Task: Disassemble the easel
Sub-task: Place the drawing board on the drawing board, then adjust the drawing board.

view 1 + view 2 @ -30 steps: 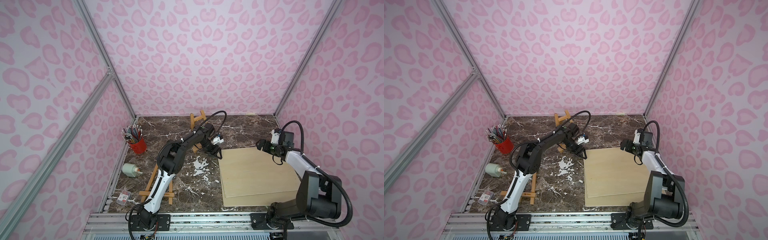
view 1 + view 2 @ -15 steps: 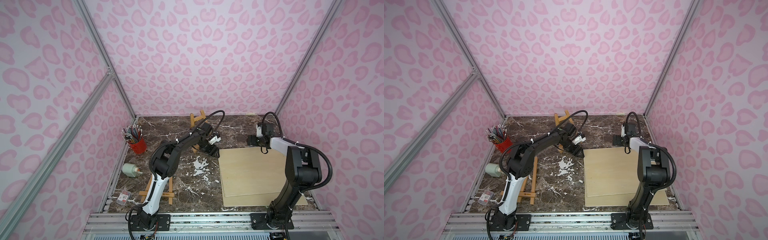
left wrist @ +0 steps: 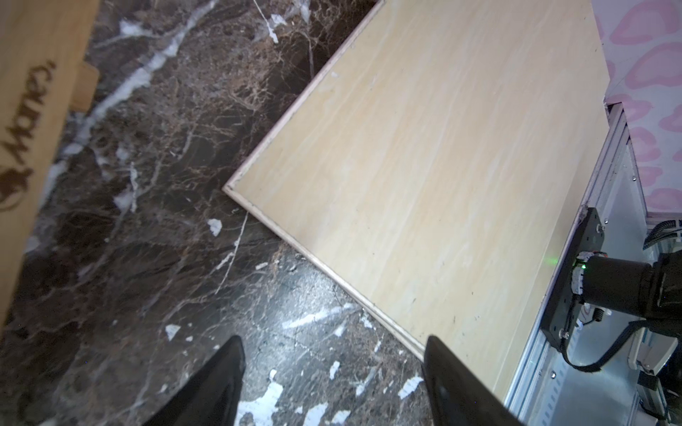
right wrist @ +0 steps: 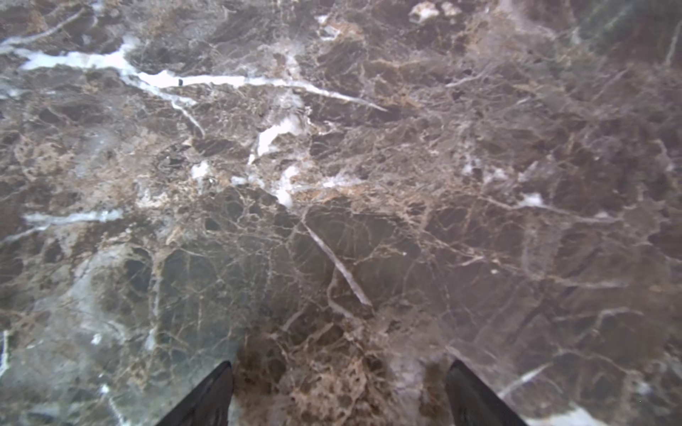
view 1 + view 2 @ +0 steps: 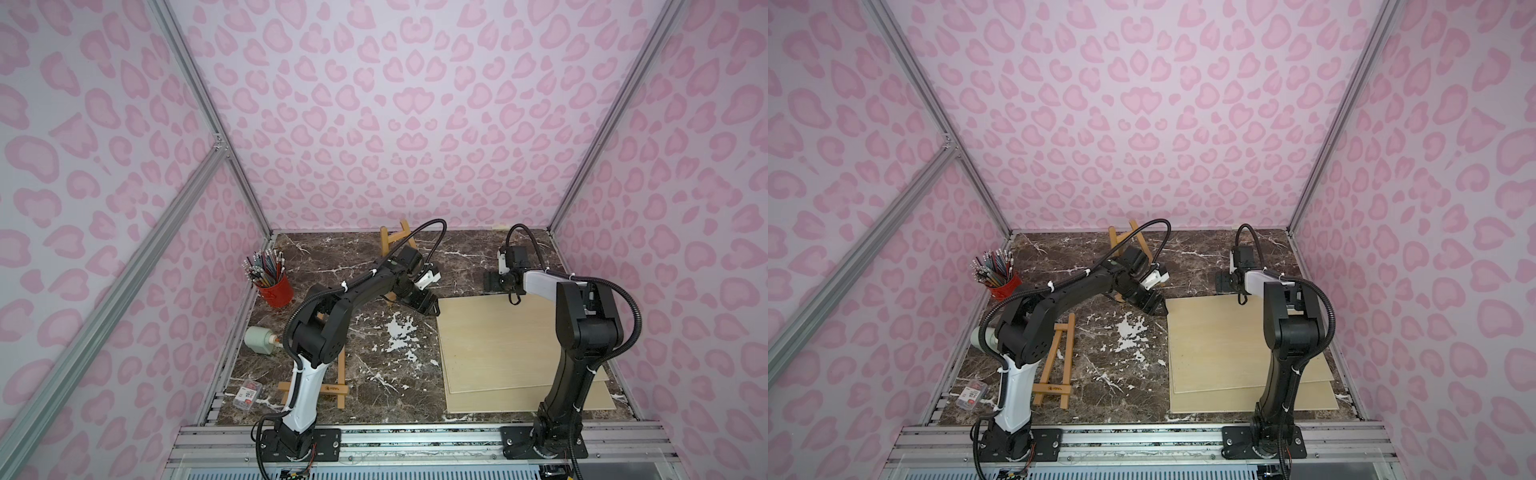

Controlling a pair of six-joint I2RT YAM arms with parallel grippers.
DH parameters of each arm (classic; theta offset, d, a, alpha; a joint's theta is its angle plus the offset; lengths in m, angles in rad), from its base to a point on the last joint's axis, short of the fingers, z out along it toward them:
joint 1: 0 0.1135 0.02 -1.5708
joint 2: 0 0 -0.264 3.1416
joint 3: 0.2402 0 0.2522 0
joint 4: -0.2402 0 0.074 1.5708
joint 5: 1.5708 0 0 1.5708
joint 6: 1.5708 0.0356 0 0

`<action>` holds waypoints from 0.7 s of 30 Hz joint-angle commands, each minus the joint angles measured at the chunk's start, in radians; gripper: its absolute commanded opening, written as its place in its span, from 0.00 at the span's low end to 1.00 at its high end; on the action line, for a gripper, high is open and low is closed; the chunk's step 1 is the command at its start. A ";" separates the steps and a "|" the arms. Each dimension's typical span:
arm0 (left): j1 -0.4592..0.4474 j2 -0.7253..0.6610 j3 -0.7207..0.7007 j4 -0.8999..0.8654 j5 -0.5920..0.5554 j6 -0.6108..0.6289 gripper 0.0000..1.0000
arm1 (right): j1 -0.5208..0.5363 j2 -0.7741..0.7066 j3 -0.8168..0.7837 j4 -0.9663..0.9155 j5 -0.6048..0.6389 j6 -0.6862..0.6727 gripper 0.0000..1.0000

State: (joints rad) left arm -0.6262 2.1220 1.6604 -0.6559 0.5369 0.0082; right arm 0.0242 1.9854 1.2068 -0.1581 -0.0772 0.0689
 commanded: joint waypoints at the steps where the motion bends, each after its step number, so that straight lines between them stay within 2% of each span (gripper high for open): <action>1: 0.000 -0.018 -0.011 0.018 0.002 -0.002 0.78 | 0.006 -0.006 -0.050 -0.119 -0.013 0.020 0.90; 21: 0.001 -0.058 -0.072 0.046 -0.007 -0.010 0.79 | 0.021 -0.156 -0.235 -0.106 -0.007 0.057 0.90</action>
State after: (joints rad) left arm -0.6258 2.0792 1.5929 -0.6266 0.5304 -0.0059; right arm 0.0437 1.8256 0.9955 -0.1356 -0.0685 0.0937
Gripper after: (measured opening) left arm 0.789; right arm 0.901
